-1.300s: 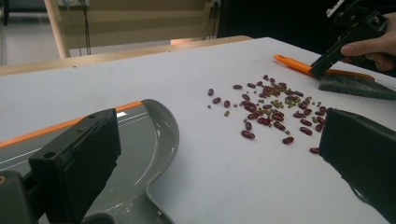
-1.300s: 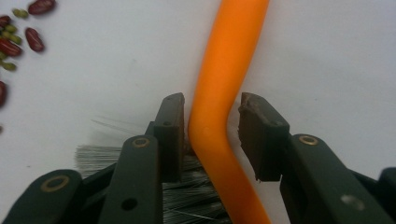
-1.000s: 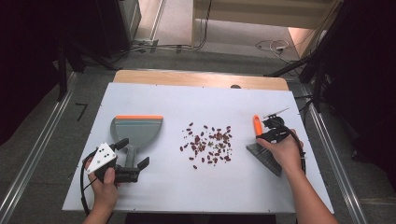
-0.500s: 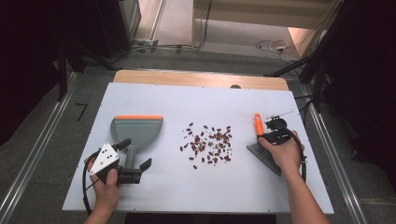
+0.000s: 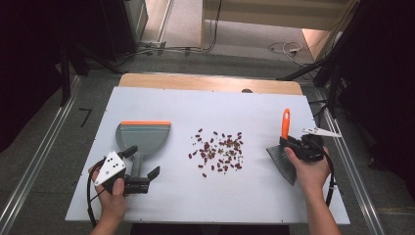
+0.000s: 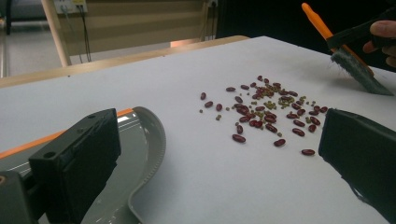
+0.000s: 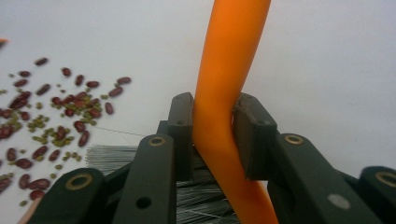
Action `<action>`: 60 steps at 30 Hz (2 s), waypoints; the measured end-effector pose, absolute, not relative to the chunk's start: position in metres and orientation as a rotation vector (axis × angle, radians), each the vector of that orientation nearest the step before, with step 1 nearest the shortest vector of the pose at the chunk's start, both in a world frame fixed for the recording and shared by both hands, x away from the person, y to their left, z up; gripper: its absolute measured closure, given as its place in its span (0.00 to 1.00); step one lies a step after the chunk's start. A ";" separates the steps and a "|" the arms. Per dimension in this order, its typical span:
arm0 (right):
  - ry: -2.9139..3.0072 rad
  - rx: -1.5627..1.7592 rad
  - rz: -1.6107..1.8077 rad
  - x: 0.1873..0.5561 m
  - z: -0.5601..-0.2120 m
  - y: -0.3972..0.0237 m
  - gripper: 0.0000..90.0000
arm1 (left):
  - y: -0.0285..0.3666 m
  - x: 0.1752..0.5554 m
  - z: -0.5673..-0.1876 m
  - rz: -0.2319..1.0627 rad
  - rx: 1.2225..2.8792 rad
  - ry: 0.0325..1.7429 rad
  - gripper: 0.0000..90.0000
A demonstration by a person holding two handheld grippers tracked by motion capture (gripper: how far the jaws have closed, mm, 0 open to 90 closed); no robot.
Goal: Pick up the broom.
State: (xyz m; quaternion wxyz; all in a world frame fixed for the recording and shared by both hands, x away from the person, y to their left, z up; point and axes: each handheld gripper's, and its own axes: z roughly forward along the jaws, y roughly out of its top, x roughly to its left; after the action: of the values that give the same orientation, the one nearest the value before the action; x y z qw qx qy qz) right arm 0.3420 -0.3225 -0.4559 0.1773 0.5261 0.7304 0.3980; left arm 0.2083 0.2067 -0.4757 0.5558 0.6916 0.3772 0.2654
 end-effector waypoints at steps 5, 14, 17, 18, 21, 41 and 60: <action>1.982 1.403 1.287 0.328 -0.457 -0.333 0.76 | 0.204 0.207 -0.474 0.625 1.632 0.878 0.00; 1.839 1.349 1.482 0.313 -0.444 -0.339 0.76 | 0.199 0.204 -0.468 0.626 1.633 0.840 0.00; 1.813 1.311 1.554 0.308 -0.438 -0.338 0.76 | 0.197 0.203 -0.467 0.626 1.634 0.833 0.00; 1.803 1.295 1.561 0.307 -0.435 -0.336 0.76 | 0.196 0.203 -0.466 0.625 1.634 0.831 0.00; 1.789 1.257 1.599 0.302 -0.427 -0.330 0.76 | 0.194 0.202 -0.465 0.627 1.630 0.828 0.00; 1.878 1.056 1.728 0.276 -0.400 -0.255 0.76 | 0.146 0.199 -0.447 0.579 1.650 0.717 0.00; 1.965 0.921 1.808 0.248 -0.396 -0.189 0.76 | 0.097 0.206 -0.438 0.437 1.629 0.680 0.00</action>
State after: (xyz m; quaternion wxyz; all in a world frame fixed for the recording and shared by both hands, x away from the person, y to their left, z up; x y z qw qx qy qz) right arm 0.2483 -0.1892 -0.3964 0.1577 0.3220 0.6869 0.6321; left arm 0.2060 0.0970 -0.4377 0.6142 0.7070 0.2950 0.1896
